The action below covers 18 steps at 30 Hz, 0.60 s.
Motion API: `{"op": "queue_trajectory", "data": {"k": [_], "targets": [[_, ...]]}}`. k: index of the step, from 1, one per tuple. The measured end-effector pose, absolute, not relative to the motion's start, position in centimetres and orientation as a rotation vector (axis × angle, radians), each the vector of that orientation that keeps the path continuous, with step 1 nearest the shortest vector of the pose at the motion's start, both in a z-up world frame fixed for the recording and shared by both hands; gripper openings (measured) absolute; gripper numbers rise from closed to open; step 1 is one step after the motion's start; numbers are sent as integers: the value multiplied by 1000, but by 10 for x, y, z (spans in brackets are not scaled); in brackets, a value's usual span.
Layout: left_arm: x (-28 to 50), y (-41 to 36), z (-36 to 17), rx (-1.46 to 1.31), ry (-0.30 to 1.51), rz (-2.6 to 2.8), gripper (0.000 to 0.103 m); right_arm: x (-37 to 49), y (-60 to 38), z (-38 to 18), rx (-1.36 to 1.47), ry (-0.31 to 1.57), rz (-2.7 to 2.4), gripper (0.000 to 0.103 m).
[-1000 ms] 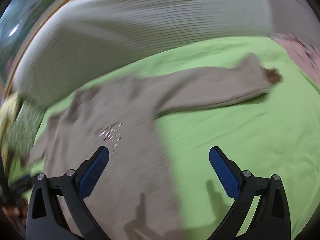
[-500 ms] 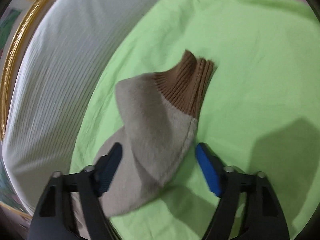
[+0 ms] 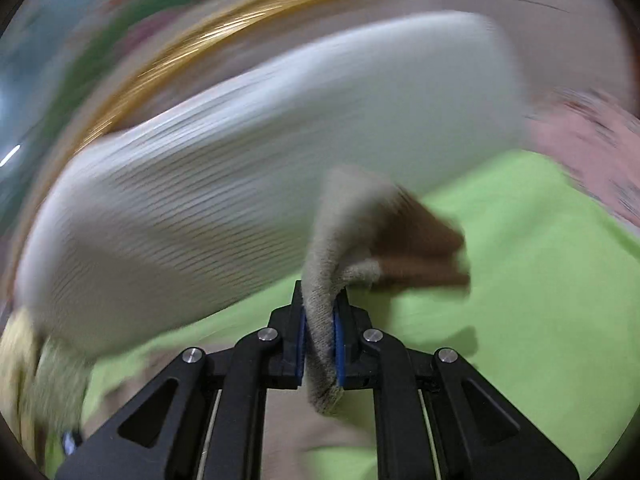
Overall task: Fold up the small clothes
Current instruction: 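Grasp the brown sleeve cuff with the right gripper and fold it across the body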
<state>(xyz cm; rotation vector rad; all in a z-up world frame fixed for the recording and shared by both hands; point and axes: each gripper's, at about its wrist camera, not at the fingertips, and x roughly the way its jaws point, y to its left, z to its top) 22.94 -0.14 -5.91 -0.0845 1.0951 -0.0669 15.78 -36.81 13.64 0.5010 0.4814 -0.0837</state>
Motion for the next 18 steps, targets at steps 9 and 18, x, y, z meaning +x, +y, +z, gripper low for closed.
{"op": "queue_trajectory", "data": {"k": [9, 18], "targets": [[217, 20, -43, -175, 1102, -131, 100, 223, -217, 72, 448, 741, 337, 71], [259, 17, -76, -329, 1157, -82, 96, 178, -307, 29, 547, 783, -26, 71]]}}
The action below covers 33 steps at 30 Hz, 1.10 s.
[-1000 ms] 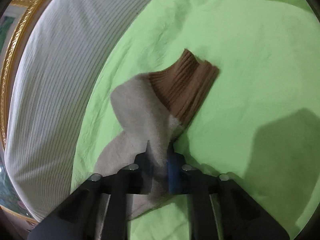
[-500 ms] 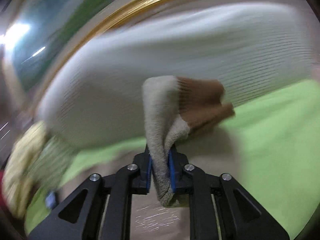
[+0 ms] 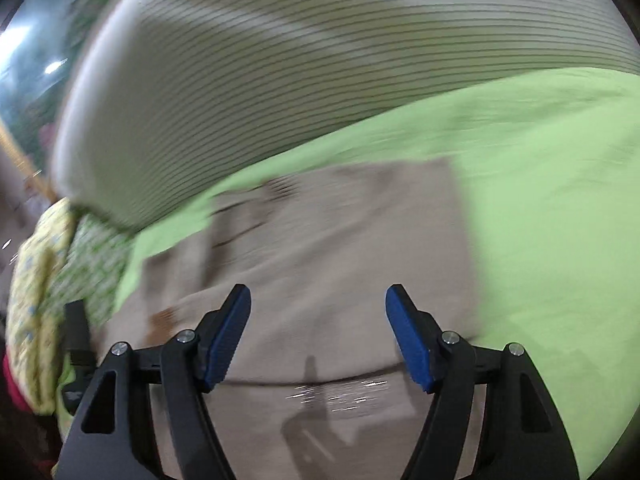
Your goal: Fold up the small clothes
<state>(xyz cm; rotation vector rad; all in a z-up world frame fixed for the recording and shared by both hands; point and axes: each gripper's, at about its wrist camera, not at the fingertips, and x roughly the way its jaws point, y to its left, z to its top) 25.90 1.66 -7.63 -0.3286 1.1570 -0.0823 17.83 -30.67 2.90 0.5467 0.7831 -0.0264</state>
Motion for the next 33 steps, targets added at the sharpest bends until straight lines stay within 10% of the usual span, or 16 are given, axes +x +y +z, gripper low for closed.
{"op": "queue_trajectory", "data": {"k": [1, 4, 9, 11, 13, 27, 33], "targets": [[263, 20, -77, -364, 1137, -76, 92, 178, -323, 26, 549, 778, -59, 71], [270, 21, -74, -383, 1100, -105, 34, 186, -356, 14, 541, 794, -148, 71], [266, 13, -57, -302, 1039, -187, 12, 225, -370, -25, 519, 914, -161, 71], [263, 17, -43, -303, 994, -208, 10, 237, -366, -31, 474, 949, -158, 61], [258, 27, -19, -314, 904, -217, 10, 240, -365, -17, 466, 940, -114, 10], [259, 52, -66, -107, 966, -98, 27, 246, -348, -11, 170, 938, -182, 10], [230, 95, -38, -224, 930, -47, 68, 235, -367, 23, 249, 901, -247, 52]]}}
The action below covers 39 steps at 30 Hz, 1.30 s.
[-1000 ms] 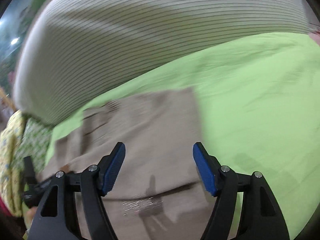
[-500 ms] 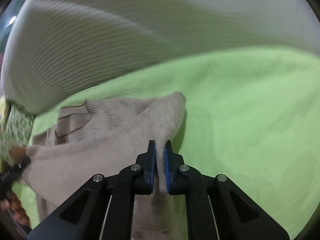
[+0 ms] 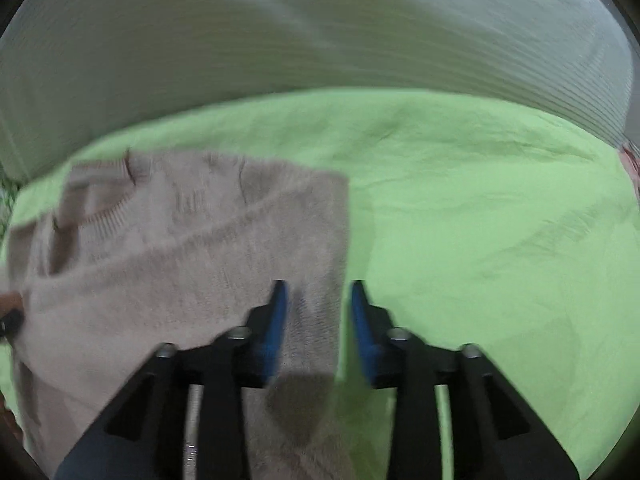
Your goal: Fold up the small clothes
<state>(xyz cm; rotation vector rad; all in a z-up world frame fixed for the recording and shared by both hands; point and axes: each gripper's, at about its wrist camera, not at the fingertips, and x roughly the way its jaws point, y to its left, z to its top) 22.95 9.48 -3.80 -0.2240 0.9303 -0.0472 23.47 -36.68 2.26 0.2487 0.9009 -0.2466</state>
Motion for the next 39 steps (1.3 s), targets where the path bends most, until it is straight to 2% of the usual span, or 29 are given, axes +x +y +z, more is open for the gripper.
{"op": "queue_trajectory", "data": {"k": [1, 6, 14, 22, 23, 25, 26, 27, 29, 32, 36, 39], "targets": [[222, 105, -35, -256, 924, -43, 69, 231, -368, 29, 265, 881, -250, 56], [189, 183, -36, -468, 958, 67, 76, 212, -347, 48, 347, 818, -132, 56], [169, 310, -60, -866, 936, 297, 76, 181, -298, 31, 344, 869, 13, 57], [184, 386, -65, -959, 839, 492, 76, 169, -280, 12, 389, 907, -6, 57], [184, 394, -63, -949, 826, 509, 71, 170, -277, 13, 382, 903, -7, 57], [187, 399, -54, -888, 792, 546, 41, 170, -277, 17, 369, 890, -9, 57], [191, 396, -51, -857, 792, 538, 20, 171, -278, 19, 366, 884, -10, 57], [191, 391, -44, -817, 784, 518, 12, 170, -280, 21, 366, 876, -14, 57], [186, 370, -20, -738, 728, 448, 4, 170, -284, 22, 376, 865, -24, 57], [181, 317, 27, -605, 642, 292, 0, 169, -291, 19, 408, 866, -42, 57], [185, 208, 92, -407, 548, 9, 0, 166, -302, 18, 453, 859, -66, 57], [190, 113, 113, -284, 541, -213, 3, 161, -307, 21, 472, 851, -80, 57]]}}
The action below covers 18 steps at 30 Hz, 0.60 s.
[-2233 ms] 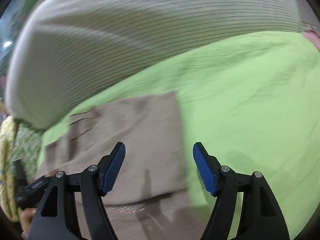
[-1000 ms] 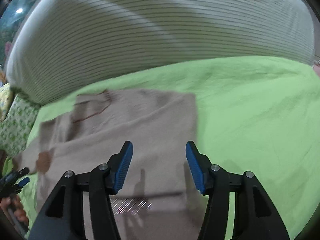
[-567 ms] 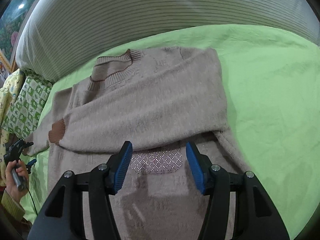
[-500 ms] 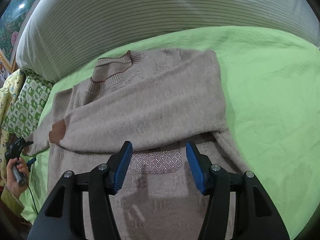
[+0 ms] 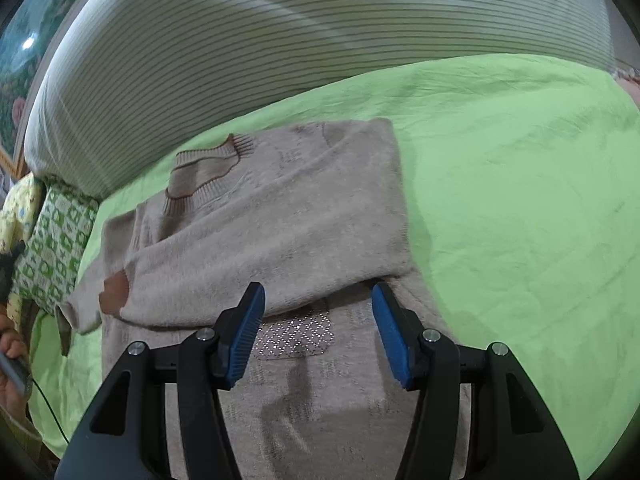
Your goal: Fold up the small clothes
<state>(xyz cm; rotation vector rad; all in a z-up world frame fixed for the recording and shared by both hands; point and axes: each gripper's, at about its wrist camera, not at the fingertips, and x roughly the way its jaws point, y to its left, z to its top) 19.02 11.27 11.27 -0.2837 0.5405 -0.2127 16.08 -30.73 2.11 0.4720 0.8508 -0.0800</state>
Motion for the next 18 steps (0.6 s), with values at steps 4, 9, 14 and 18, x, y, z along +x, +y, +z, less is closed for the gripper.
{"op": "queue_trajectory", "data": {"k": [4, 9, 14, 18], "targets": [[193, 58, 87, -339, 647, -262, 15, 155, -316, 28, 486, 836, -72, 57], [179, 135, 26, -545, 763, 18, 84, 150, -326, 29, 462, 835, -81, 57], [164, 264, -18, -730, 806, 414, 84, 152, -324, 16, 473, 874, -81, 57], [185, 326, -36, -772, 831, 568, 85, 159, -309, 11, 465, 900, -46, 57]]}}
